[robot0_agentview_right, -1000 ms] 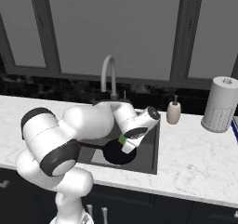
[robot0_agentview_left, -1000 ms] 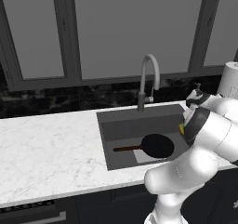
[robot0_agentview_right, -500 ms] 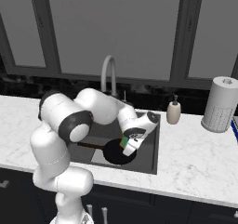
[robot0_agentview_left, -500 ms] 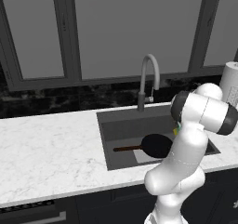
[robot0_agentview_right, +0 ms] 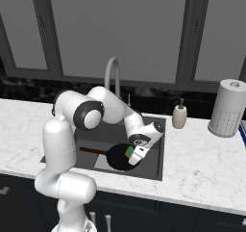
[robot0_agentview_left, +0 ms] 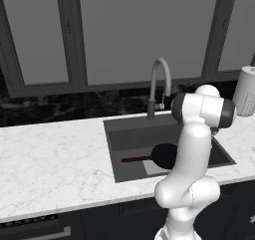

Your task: Pick the pan and sponge and place them into the sink. Then turn on the water.

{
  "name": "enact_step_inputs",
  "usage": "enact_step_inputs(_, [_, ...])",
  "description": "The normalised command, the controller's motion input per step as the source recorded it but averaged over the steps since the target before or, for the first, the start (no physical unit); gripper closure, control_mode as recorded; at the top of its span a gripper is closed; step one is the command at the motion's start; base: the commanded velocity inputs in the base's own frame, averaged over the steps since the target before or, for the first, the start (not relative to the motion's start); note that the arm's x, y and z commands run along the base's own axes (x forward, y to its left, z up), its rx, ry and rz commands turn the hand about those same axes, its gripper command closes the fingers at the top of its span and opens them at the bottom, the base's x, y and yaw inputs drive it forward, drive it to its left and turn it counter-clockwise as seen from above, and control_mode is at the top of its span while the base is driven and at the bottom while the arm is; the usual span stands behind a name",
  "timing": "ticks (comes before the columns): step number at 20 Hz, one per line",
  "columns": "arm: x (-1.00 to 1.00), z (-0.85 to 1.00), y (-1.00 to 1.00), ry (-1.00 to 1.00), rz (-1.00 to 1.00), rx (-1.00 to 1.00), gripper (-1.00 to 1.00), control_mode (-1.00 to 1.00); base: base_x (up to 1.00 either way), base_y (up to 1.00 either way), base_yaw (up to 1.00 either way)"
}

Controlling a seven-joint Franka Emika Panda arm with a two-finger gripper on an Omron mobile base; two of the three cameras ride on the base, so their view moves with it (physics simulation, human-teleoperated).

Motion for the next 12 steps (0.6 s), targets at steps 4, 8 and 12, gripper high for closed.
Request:
enact_step_inputs(4, [0.0,-0.3,0.23,0.0,0.0,0.0,1.0,-1.0,0.0,0.0,0.0])
enact_step_inputs(8, [0.0,-0.19,0.29,0.0,0.0,0.0,1.0,-1.0,0.0,0.0,0.0])
enact_step_inputs(12, [0.05,-0.21,0.23,0.0,0.0,0.0,1.0,-1.0,0.0,0.0,0.0])
